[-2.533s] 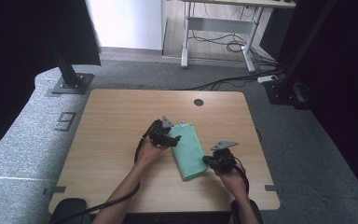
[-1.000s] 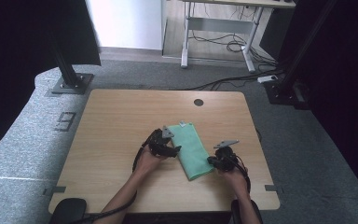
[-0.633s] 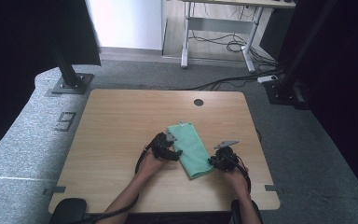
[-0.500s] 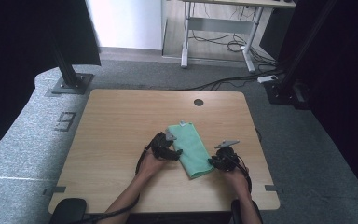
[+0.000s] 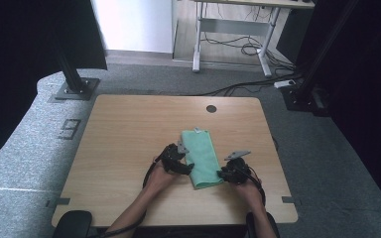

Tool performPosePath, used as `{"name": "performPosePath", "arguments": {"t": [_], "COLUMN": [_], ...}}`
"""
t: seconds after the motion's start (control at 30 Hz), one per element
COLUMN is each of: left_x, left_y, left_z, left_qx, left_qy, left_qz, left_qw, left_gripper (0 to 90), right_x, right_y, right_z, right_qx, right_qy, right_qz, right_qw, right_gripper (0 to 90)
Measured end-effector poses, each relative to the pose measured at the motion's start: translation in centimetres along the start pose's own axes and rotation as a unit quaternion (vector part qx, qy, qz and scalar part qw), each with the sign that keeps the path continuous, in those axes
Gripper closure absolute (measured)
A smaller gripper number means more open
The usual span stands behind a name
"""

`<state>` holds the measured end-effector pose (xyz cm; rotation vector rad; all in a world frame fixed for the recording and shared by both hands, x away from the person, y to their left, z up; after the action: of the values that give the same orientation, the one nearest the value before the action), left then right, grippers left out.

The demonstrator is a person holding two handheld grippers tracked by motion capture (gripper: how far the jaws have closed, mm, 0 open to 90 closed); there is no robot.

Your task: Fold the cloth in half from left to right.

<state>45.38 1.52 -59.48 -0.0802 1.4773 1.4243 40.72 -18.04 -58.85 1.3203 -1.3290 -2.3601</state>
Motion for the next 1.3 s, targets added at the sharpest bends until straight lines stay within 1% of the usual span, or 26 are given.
{"name": "performPosePath", "arguments": {"t": [0.03, 0.1, 0.13, 0.17, 0.2, 0.27, 0.33, 0.37, 0.43, 0.53, 0.6, 0.7, 0.77, 0.87, 0.97, 1.03, 1.17, 1.2, 1.23, 1.27, 1.3], "left_x": [0.1, 0.4, 0.5, 0.7, 0.8, 1.2, 1.8, 2.3, 2.9, 4.0, 4.4, 4.7, 4.8, 4.9, 5.3, 5.8, 6.7, 6.9, 7.0, 6.9, 6.7], "left_y": [-0.1, -0.2, -0.1, 0.3, 0.5, 1.5, 2.2, 2.9, 3.6, 4.5, 4.8, 4.9, 4.8, 4.8, 5.0, 5.4, 6.1, 6.2, 6.3, 6.2, 6.0], "left_z": [0.6, 1.6, 1.9, 2.0, 1.8, 1.2, 0.6, 0.1, -0.5, -1.4, -1.7, -1.5, -1.4, -1.3, -0.8, -0.3, 0.5, 0.6, 0.8, 1.1, 1.5], "left_qx": [-0.004, -0.008, -0.012, -0.014, -0.012, 0.001, 0.014, 0.024, 0.034, 0.042, 0.045, 0.047, 0.052, 0.050, 0.045, 0.041, 0.035, 0.036, 0.041, 0.048, 0.050], "left_qy": [0.002, 0.014, 0.018, 0.018, 0.015, 0.006, 0.001, 0.003, 0.003, -0.001, -0.001, 0.007, 0.017, 0.016, 0.020, 0.026, 0.035, 0.035, 0.038, 0.043, 0.051], "left_qz": [0.002, 0.008, 0.009, 0.011, 0.010, 0.008, 0.010, 0.010, 0.012, 0.012, 0.010, 0.012, 0.010, 0.008, 0.011, 0.013, 0.016, 0.016, 0.018, 0.019, 0.021], "left_qw": [1.0000, 0.9998, 0.9997, 0.9997, 0.9998, 1.0000, 0.9999, 0.9997, 0.9993, 0.9990, 0.9989, 0.9988, 0.9984, 0.9986, 0.9987, 0.9988, 0.9987, 0.9986, 0.9983, 0.9977, 0.9972], "left_gripper": [15.6, 15.5, 15.7, 16.2, 18.0, 18.0, 17.2, 16.9, 16.9, 16.9, 17.1, 17.1, 16.9, 16.7, 16.7, 16.6, 16.6, 16.6, 16.5, 15.8, 14.8], "right_x": [-0.1, -0.6, -0.9, -1.1, -1.3, -1.4, -1.4, -1.4, -1.3, -1.3, -1.3, -1.3, -1.2, -1.2, -1.4, -1.6, -2.3, -2.4, -2.4, -2.5, -2.5], "right_y": [-0.2, -1.0, -1.3, -1.6, -1.8, -2.0, -2.1, -2.0, -2.0, -2.0, -2.0, -2.0, -2.0, -2.0, -2.3, -2.6, -3.5, -3.7, -3.8, -3.9, -3.9], "right_z": [0.3, 1.4, 1.9, 2.4, 2.8, 3.1, 3.1, 3.1, 2.9, 2.9, 2.9, 2.8, 2.8, 2.8, 3.1, 3.4, 4.5, 4.7, 4.8, 5.0, 5.1], "right_qx": [-0.002, -0.004, -0.003, 0.000, 0.005, 0.011, 0.009, 0.006, -0.001, -0.001, -0.002, -0.005, -0.006, -0.007, -0.010, -0.011, -0.014, -0.016, -0.017, -0.019, -0.017], "right_qy": [0.005, 0.023, 0.029, 0.036, 0.042, 0.048, 0.043, 0.039, 0.031, 0.031, 0.031, 0.027, 0.027, 0.024, 0.025, 0.031, 0.048, 0.050, 0.053, 0.055, 0.056], "right_qz": [0.001, 0.003, 0.004, 0.005, 0.008, 0.008, 0.005, 0.004, -0.001, -0.002, -0.003, -0.007, -0.008, -0.010, -0.013, -0.015, -0.017, -0.017, -0.017, -0.018, -0.017], "right_qw": [1.0000, 0.9997, 0.9996, 0.9993, 0.9991, 0.9988, 0.9990, 0.9992, 0.9995, 0.9995, 0.9995, 0.9996, 0.9996, 0.9996, 0.9996, 0.9993, 0.9986, 0.9985, 0.9983, 0.9982, 0.9981], "right_gripper": [69.0, 69.0, 69.1, 69.1, 69.3, 69.3, 69.3, 69.3, 69.2, 69.2, 68.9, 68.2, 67.6, 67.4, 67.6, 67.7, 67.8, 67.8, 67.8, 67.8, 67.9]}}
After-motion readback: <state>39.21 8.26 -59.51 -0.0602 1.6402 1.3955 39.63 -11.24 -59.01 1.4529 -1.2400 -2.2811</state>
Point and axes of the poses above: each handheld gripper's, and its own axes: y roughly backward along the jaws, x roughly out of its underside, z roughly to its left, the point moved 7 cm from there along -y, roughly forward along the jaws, and after that the axes turned 13 degrees about -x, right-handed, at the moved point
